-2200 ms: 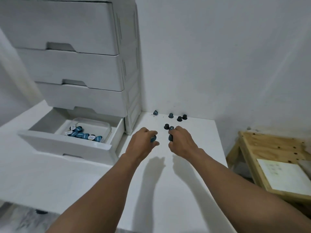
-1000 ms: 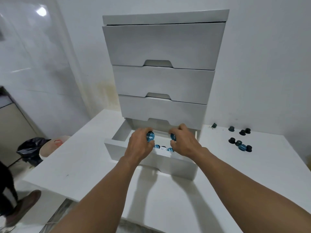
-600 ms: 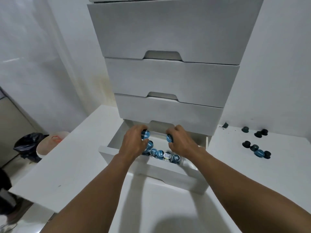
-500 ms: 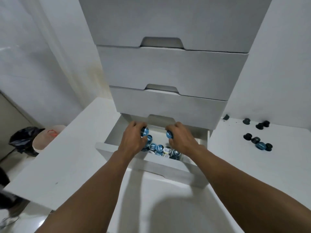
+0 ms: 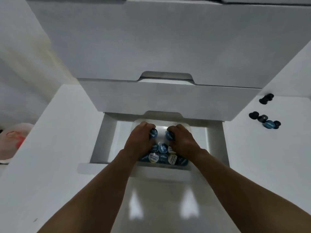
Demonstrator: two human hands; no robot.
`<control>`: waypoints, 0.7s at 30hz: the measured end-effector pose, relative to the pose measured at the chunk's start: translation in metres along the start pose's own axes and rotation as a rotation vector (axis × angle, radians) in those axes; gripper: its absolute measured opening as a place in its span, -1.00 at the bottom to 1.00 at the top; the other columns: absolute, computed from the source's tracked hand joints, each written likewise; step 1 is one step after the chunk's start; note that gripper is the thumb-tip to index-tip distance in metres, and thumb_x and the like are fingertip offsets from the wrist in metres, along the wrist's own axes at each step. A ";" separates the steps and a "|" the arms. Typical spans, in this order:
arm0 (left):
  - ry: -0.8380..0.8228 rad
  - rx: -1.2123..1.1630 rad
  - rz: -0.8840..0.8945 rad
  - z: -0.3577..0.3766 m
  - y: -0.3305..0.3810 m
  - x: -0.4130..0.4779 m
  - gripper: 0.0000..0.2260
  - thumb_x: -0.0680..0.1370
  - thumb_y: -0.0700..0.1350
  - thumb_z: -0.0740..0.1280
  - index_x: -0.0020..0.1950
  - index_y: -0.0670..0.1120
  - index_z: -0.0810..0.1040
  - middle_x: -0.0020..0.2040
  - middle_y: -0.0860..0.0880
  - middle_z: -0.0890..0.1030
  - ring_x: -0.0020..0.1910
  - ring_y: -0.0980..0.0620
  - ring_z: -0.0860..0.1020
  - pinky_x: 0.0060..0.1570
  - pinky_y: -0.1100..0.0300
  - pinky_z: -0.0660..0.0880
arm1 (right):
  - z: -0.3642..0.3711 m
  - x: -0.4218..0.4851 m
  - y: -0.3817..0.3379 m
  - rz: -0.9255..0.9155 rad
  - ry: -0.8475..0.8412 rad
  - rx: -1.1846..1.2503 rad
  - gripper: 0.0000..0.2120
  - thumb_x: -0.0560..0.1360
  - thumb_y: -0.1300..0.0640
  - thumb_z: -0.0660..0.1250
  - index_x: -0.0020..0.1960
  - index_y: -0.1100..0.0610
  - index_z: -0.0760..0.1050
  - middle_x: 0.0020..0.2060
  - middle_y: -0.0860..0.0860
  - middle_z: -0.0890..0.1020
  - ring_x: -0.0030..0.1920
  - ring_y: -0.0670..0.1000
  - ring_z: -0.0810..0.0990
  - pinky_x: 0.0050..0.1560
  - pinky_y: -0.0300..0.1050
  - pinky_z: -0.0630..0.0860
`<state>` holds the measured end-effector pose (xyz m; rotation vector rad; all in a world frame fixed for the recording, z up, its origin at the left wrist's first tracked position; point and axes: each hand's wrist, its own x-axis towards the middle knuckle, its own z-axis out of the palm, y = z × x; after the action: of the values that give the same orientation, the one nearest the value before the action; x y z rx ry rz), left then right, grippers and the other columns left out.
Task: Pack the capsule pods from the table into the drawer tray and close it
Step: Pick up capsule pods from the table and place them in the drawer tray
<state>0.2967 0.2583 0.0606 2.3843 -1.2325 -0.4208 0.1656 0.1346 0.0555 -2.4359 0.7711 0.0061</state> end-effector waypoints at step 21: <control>-0.245 0.060 0.100 0.021 -0.028 0.045 -0.66 0.46 -0.11 0.37 0.23 -0.04 0.53 0.14 -0.10 0.52 0.11 -0.13 0.51 0.11 0.00 0.48 | 0.024 0.039 0.009 0.085 -0.058 -0.022 -0.57 0.50 0.22 0.31 0.36 0.17 0.42 0.23 0.19 0.48 0.23 0.19 0.49 0.26 -0.12 0.39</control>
<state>0.3319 0.2306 0.0250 2.3610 -1.4839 -0.6692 0.1972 0.1209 0.0244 -2.4107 0.8524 0.1175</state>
